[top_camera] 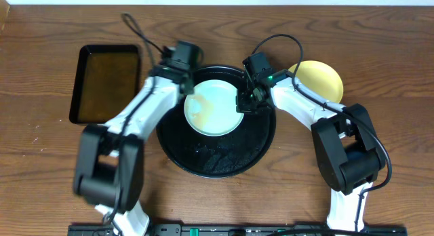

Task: Clean dirty plates on tray and stack at the side
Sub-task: 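Rub the sponge around the light-blue plate's sauce stain with left gripper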

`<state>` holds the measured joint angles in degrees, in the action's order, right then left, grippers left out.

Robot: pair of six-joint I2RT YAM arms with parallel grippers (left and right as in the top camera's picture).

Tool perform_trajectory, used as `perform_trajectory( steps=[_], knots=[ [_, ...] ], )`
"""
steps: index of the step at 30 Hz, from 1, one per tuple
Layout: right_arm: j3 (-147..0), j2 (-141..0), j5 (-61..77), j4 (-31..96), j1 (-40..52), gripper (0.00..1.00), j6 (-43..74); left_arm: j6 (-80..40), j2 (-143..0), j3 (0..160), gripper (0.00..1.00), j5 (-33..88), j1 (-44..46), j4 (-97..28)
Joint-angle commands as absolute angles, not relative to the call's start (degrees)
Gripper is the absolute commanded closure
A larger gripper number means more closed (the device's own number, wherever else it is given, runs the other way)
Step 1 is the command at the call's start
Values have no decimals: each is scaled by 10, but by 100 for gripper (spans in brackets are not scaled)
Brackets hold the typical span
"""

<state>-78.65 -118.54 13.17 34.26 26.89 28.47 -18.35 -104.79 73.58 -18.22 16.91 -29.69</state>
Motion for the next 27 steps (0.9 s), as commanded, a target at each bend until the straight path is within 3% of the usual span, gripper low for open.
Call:
perform_trajectory(
  steps=[1, 9, 20, 27],
  knots=[
    [-770, -1209, 75, 353, 262, 99, 282, -194, -1002, 731, 93, -201, 168, -309],
    [-770, -1209, 75, 354, 262, 99, 282, -279, -1019, 721, 92, 115, 172, -323],
    [-770, -1209, 75, 354, 262, 99, 282, -286, -1116, 721, 92, 146, 213, -333],
    [-770, -1209, 75, 354, 262, 99, 282, -241, -1122, 721, 92, 105, 200, -394]
  ],
)
